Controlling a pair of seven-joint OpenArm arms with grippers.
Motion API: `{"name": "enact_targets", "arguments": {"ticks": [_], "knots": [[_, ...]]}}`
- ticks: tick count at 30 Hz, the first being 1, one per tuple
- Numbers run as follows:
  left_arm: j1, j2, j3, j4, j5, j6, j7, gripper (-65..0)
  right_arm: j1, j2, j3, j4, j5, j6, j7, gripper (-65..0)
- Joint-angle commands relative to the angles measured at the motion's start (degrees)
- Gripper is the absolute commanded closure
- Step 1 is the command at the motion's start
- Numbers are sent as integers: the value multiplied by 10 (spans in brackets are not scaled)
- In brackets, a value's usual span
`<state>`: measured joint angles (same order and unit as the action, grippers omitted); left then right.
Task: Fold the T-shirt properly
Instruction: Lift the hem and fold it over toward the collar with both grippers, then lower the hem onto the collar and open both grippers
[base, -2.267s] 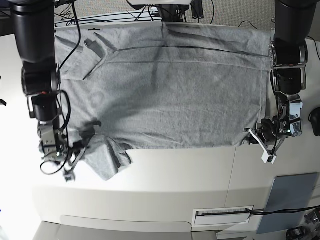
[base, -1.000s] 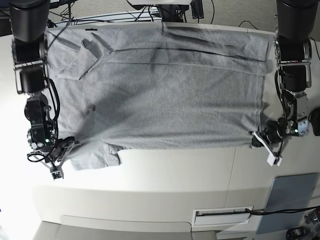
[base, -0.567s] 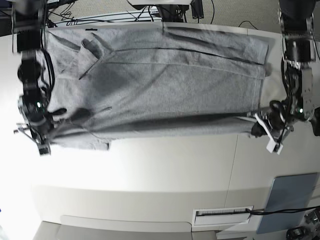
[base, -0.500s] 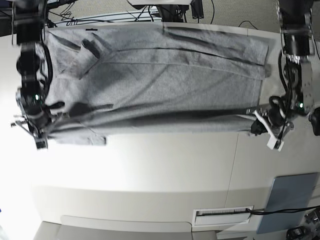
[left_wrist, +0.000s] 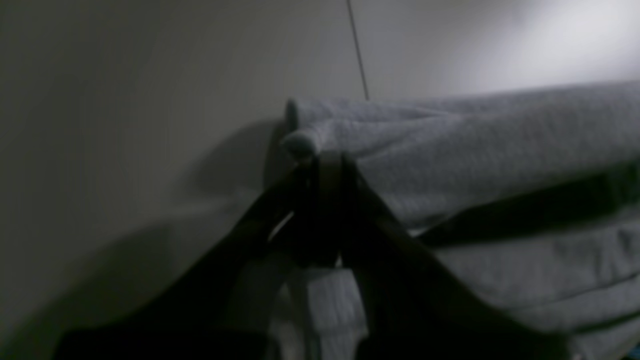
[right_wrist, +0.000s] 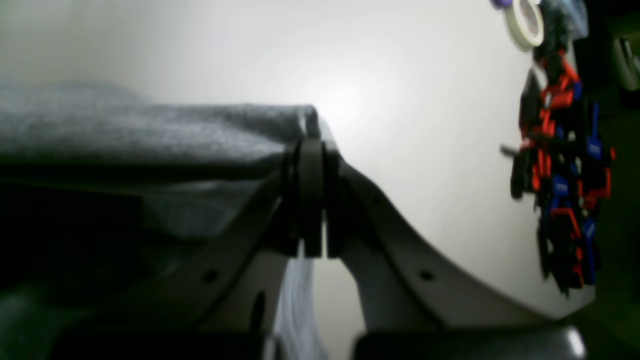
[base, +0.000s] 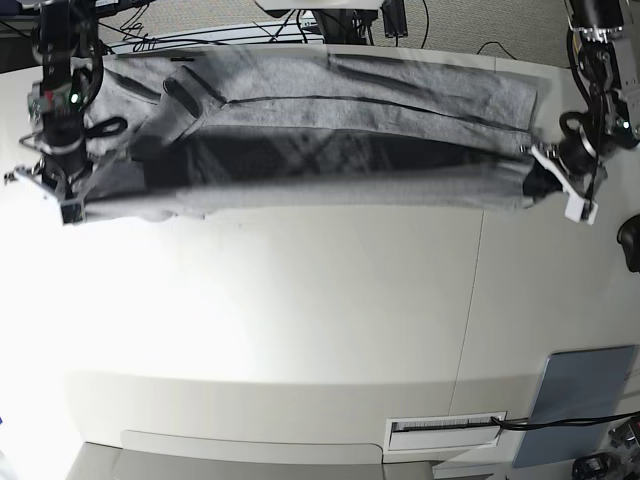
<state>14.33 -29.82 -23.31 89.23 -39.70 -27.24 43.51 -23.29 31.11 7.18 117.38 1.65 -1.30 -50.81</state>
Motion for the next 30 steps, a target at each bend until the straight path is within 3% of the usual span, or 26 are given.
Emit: {"name": "enact_targets", "arguments": {"ticks": [1,8,17,30], "knots": [[5,-11,-6,9,-6,2,-15,0,-11,9,8,17,-15,-8,4,0],[53,-12,-6,9,-6,2,-34,0,-86,4,8,38,-37,-37,0,0],[73,-12,-6,9,1,2,-46,0,-144,-29,8,37,-38,-37,-4,0],[76,-12,-6,9,7,2,-45,0,-160,-30,8,37,-38,-38,-35,0]]}}
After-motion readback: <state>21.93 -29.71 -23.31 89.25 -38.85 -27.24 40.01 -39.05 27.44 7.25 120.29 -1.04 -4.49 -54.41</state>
